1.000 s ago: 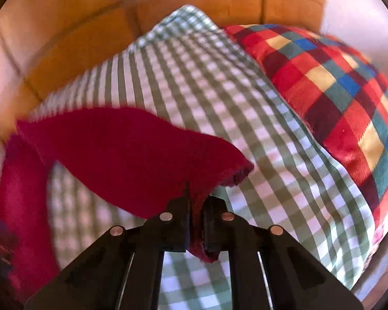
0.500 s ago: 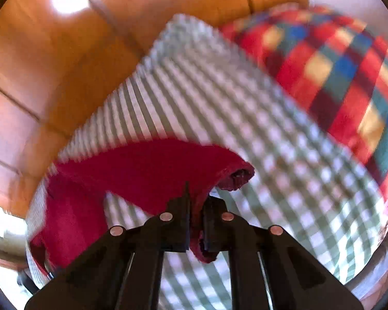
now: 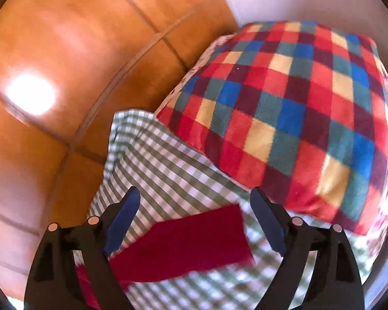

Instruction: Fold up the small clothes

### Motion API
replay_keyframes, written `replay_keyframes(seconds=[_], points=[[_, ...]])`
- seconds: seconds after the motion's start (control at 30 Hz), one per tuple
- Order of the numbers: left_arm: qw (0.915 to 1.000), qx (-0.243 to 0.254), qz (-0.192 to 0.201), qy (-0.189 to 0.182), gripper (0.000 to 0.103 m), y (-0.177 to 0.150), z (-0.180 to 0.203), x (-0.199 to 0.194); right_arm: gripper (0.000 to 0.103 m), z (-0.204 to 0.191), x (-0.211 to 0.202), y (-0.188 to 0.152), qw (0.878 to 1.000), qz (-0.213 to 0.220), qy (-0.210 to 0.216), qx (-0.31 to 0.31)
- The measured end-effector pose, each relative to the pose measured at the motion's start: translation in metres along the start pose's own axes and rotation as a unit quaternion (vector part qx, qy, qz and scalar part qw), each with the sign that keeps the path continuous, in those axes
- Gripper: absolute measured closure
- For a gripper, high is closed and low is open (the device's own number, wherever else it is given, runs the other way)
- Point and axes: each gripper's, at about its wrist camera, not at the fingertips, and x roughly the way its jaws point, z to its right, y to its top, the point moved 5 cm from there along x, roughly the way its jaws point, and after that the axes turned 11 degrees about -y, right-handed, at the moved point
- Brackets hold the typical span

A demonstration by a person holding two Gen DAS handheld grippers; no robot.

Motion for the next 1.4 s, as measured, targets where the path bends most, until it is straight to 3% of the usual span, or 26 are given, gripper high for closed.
replay_keyframes(seconds=[0.07,0.17,0.23,0.3,0.37,0.47,0.53,0.57,0.6,0.67,0.73,0.8,0.83,0.9,1.0,1.1,1.23,1.4], points=[[1.0,-0.002,0.005,0.0,0.038,0.0,-0.001,-0.002,0.016,0.013,0.007,-0.019,0.999,-0.023,0.015,-0.016],[0.9999,-0.002,0.009,-0.004,0.038,0.001,0.004,-0.003,0.028,0.027,0.019,-0.06,0.996,-0.044,0.012,-0.074],[0.9999,0.005,0.006,-0.009,0.038,0.002,0.013,-0.001,0.032,0.03,0.02,-0.088,0.989,-0.013,-0.033,-0.144],[0.9997,0.02,0.003,-0.013,0.038,0.003,0.024,0.002,0.037,0.022,0.018,-0.114,0.974,0.013,-0.044,-0.221],[0.999,0.04,-0.002,-0.018,0.038,0.004,0.037,0.006,0.039,0.004,0.018,-0.139,0.951,0.023,-0.048,-0.305],[0.998,0.057,-0.013,-0.024,0.038,0.003,0.05,0.015,0.04,-0.021,0.026,-0.161,0.894,0.085,-0.107,-0.427],[0.9979,0.055,-0.022,-0.025,0.038,0.002,0.055,0.022,0.049,-0.026,0.046,-0.165,0.855,0.106,-0.17,-0.478],[0.998,0.053,-0.024,-0.025,0.038,0.001,0.056,0.025,0.054,-0.027,0.055,-0.164,0.842,0.106,-0.187,-0.496],[0.998,0.051,-0.026,-0.026,0.038,0.001,0.058,0.026,0.069,-0.026,0.062,-0.164,0.837,0.095,-0.185,-0.506],[0.9979,0.055,-0.025,-0.025,0.038,0.002,0.06,0.027,0.097,-0.03,0.067,-0.155,0.844,0.06,-0.174,-0.503],[0.9978,0.056,-0.027,-0.026,0.038,0.002,0.06,0.027,0.097,-0.028,0.056,-0.123,0.899,0.02,-0.128,-0.418],[0.9979,0.051,-0.03,-0.028,0.038,0.003,0.058,0.03,0.097,-0.026,0.046,-0.087,0.94,-0.008,-0.081,-0.33],[0.998,0.047,-0.031,-0.03,0.038,0.004,0.057,0.03,0.097,-0.021,0.04,-0.065,0.964,-0.042,-0.041,-0.26],[0.9981,0.041,-0.029,-0.036,0.038,0.005,0.056,0.03,0.097,-0.014,0.037,-0.043,0.978,-0.09,0.0,-0.19],[0.998,0.036,-0.022,-0.047,0.038,0.007,0.055,0.027,0.097,-0.027,0.036,-0.048,0.971,-0.146,0.016,-0.188],[0.9979,0.03,-0.019,-0.055,0.038,0.007,0.053,0.026,0.097,-0.054,0.01,-0.077,0.961,-0.168,0.067,-0.211],[0.9971,0.024,-0.008,-0.072,0.038,0.011,0.053,0.02,0.097,-0.118,-0.036,-0.151,0.935,-0.183,0.15,-0.266],[0.9952,0.018,0.003,-0.096,0.038,0.016,0.054,0.013,0.097,-0.207,-0.071,-0.243,0.897,-0.23,0.266,-0.268]])
